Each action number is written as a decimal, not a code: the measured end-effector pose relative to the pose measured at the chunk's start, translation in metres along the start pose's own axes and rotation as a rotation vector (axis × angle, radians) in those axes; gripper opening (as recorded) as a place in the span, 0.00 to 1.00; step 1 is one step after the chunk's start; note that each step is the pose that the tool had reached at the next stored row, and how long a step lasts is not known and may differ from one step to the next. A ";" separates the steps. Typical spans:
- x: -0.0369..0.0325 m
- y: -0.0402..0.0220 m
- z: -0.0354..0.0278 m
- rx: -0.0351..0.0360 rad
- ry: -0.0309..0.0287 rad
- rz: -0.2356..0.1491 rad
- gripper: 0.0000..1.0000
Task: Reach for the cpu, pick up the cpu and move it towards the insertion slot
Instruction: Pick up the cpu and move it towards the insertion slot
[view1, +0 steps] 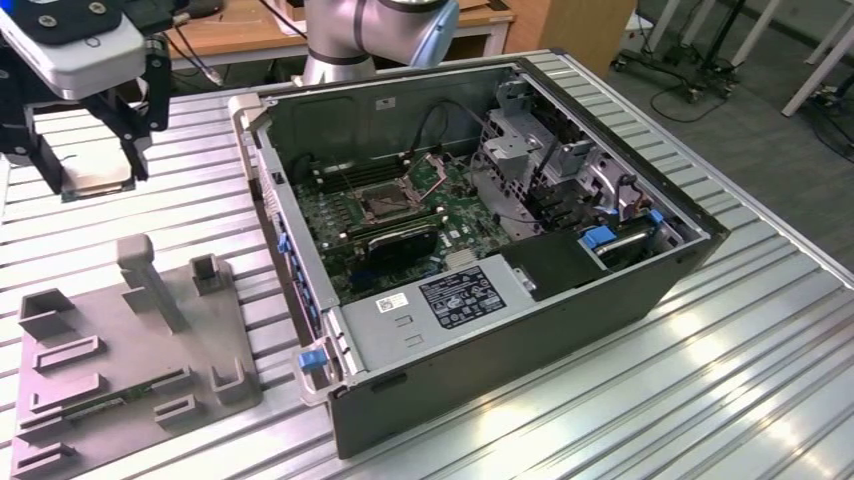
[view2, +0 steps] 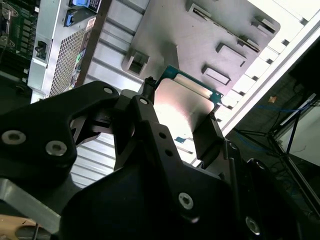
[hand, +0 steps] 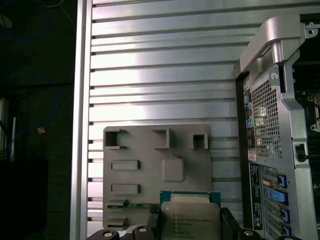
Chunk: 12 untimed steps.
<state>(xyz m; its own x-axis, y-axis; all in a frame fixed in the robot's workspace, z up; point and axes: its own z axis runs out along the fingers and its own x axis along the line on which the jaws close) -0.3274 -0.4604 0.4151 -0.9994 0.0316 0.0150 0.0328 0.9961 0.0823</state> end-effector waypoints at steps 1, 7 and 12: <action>-0.0012 0.0000 -0.0001 0.0001 0.0001 0.000 0.54; -0.0083 0.0003 -0.0002 0.0001 0.0001 0.000 0.54; -0.0138 0.0005 -0.0002 0.0001 0.0001 0.000 0.54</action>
<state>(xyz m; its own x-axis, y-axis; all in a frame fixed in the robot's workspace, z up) -0.3135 -0.4604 0.4151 -0.9994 0.0316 0.0150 0.0327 0.9961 0.0823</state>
